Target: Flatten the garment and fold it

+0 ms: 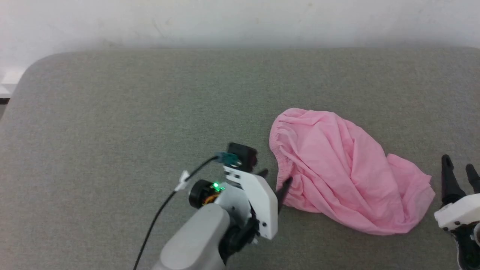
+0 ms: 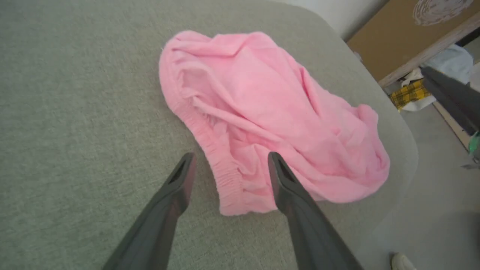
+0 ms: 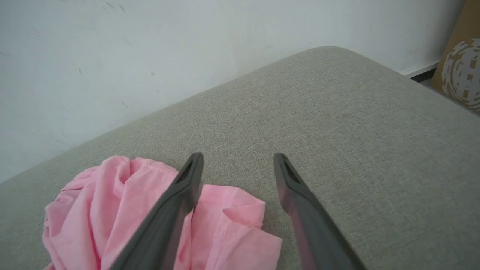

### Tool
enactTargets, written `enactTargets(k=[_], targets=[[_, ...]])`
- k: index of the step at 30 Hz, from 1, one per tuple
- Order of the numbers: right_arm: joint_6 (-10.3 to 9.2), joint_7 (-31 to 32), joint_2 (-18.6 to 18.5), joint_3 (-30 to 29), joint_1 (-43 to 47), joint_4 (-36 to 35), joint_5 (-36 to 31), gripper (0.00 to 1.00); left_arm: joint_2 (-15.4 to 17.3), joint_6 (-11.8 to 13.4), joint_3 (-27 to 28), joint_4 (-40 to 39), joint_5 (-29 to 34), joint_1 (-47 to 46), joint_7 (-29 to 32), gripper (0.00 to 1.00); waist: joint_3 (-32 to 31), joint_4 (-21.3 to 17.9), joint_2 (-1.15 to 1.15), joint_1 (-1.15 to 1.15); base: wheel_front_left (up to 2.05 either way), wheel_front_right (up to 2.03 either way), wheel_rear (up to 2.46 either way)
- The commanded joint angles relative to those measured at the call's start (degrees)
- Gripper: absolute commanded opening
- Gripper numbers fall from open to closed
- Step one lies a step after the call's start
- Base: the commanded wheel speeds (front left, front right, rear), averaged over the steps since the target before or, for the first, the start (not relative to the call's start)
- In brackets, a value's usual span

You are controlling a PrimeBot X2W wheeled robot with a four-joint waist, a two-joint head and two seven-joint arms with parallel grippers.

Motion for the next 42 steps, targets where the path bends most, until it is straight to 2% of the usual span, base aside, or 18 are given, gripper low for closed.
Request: enactTargets(k=[1,4,8,9,10,11,18,21,24,28,33,35,37,40,41,42], targets=[[-0.05,-0.17,0.11,0.36,-0.87,0.31,0.42,1.0,0.05,0.61,-1.37,0.98,-0.04,-0.89,1.13,1.0,1.19,-1.29,0.0,0.0,0.0,0.0,0.0],[-0.05,-0.63,0.11,1.4,-1.13,1.03,1.02,1.0,0.05,2.24,-5.44,4.22,-0.9,-2.0,4.35,1.0,2.22,-2.53,0.0,0.0,0.0,0.0,0.0],[-0.05,-1.53,0.11,1.82,-1.12,1.71,1.43,1.0,0.05,3.51,-7.78,7.45,-2.77,-2.65,4.35,1.0,3.04,-3.27,0.0,0.0,0.0,0.0,0.0],[-0.05,-1.72,0.11,1.89,-1.1,1.82,1.46,1.0,0.05,3.52,-7.73,7.72,-3.92,-2.68,3.71,0.74,3.13,-3.31,0.0,0.0,0.0,0.0,0.0],[-0.05,-1.89,0.11,1.86,-1.05,1.9,1.48,1.0,0.05,3.45,-7.68,7.77,-4.69,-2.89,2.47,0.27,3.24,-3.22,0.0,0.0,0.0,0.0,0.0],[-0.05,-2.07,0.11,1.72,-0.97,1.96,1.43,1.0,0.05,3.23,-7.74,7.9,-5.24,-3.17,1.21,0.0,3.28,-2.98,0.0,0.0,0.0,0.0,0.0],[-0.05,-2.49,0.11,2.42,-0.25,2.63,1.05,1.0,0.05,1.92,-6.72,7.99,-10.0,-4.32,-5.4,0.0,1.61,0.06,0.0,0.0,0.0,0.0,0.0],[-0.05,-2.42,0.11,2.96,0.13,2.87,0.86,1.0,0.6,2.37,-3.91,7.06,-11.33,-4.32,-8.61,0.0,0.25,1.78,0.0,0.0,0.0,0.0,0.0],[-0.05,-2.33,0.11,3.37,0.63,3.01,0.5,1.0,3.15,3.85,-0.49,4.01,-12.52,-2.9,-10.97,0.0,-1.07,3.61,0.0,0.0,0.0,0.0,0.0],[-0.05,-2.18,0.11,4.26,1.53,3.44,0.62,1.0,8.94,8.1,2.81,-3.6,-13.02,2.97,-11.52,0.0,-2.36,6.27,0.0,0.0,0.0,0.0,0.0],[-0.05,-2.4,0.11,5.18,2.18,3.89,1.06,1.0,16.26,17.4,6.16,-13.67,-13.68,15.26,-9.25,0.0,-2.69,9.47,0.0,0.0,0.0,0.0,0.0],[-0.05,-2.57,0.11,5.35,2.19,4.03,1.16,1.0,17.62,20.54,7.06,-16.76,-14.77,20.33,-8.11,0.0,-2.57,10.55,0.0,0.0,0.0,0.0,0.0],[-0.05,-2.64,0.11,5.33,2.13,4.21,1.15,1.0,18.3,22.43,6.8,-18.78,-15.92,24.28,-6.19,0.0,-2.45,11.56,0.0,0.0,0.0,0.0,0.0],[-0.05,-2.62,0.11,5.69,1.82,4.47,1.12,1.0,17.01,22.39,6.35,-21.11,-19.38,28.07,-3.7,0.0,-2.38,12.45,0.0,0.0,0.0,0.0,0.0],[-0.05,-2.64,0.11,5.69,1.7,4.53,1.04,1.0,16.14,21.67,6.83,-21.72,-20.69,28.61,-3.88,0.34,-2.37,12.7,0.0,0.0,0.0,0.0,0.0],[-0.05,-2.66,0.11,5.67,1.59,4.6,0.99,1.0,15.79,21.38,7.07,-22.07,-21.11,28.81,-4.17,1.0,-2.4,12.9,0.0,0.0,0.0,0.0,0.0]])
